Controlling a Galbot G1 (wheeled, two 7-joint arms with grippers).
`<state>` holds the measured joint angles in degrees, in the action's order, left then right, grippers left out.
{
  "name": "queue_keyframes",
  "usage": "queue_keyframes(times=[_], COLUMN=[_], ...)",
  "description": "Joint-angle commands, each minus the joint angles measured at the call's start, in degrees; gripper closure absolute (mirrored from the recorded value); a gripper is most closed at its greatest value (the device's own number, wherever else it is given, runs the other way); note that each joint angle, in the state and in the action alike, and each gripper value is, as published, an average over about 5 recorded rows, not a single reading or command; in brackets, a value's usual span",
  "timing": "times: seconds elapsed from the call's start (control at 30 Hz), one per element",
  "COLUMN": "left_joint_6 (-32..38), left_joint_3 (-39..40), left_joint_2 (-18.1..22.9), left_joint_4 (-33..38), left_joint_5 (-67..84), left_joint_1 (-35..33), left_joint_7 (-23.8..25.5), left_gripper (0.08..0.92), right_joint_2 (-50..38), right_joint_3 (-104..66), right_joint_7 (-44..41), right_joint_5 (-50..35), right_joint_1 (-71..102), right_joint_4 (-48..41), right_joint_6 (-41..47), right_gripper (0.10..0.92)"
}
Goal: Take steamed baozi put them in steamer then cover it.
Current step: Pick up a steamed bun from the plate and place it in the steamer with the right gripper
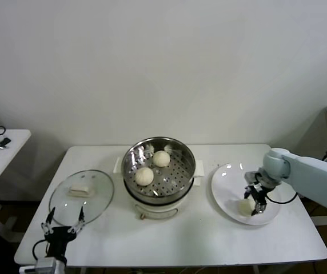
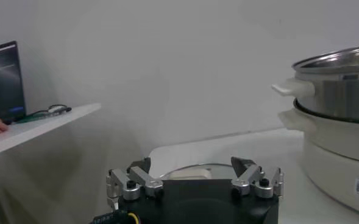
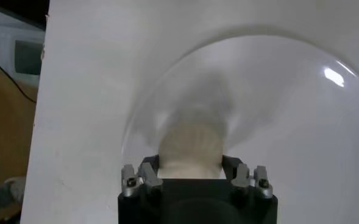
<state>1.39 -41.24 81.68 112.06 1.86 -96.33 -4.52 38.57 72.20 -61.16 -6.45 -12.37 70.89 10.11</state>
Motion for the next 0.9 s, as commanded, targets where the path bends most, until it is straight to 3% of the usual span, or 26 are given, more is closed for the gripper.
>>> queue_keyframes(times=[0.03, 0.37, 0.63, 0.9], left_joint_6=[0.0, 0.0, -0.1, -0.1], left_joint_3=[0.0, 0.4, 0.9, 1.3], left_joint_2=[0.0, 0.7, 0.8, 1.3], left_joint_4=[0.1, 0.4, 0.2, -0.3], left_joint_5=[0.0, -0.4, -0.9, -1.5], left_joint_1=[-0.1, 0.0, 0.2, 0.7], left_joint_7=[0.0, 0.0, 0.0, 0.1], left_gripper=[0.177, 0.177, 0.177, 0.177], right_joint_2=[0.3, 6.8, 15.3, 26.0], right_joint_3=[1.5, 9.2, 11.4, 6.7], right_joint_7=[-0.6, -4.1, -4.4, -4.6], right_joint_5=[1.0, 14.1, 12.0, 11.8], right_joint_1=[-4.2, -26.8, -37.8, -36.4], right_joint_4=[0.5, 3.9, 4.7, 4.8], right_joint_6=[-3.6, -27.5, -36.8, -39.8], right_gripper=[0.355, 0.355, 0.355, 0.354])
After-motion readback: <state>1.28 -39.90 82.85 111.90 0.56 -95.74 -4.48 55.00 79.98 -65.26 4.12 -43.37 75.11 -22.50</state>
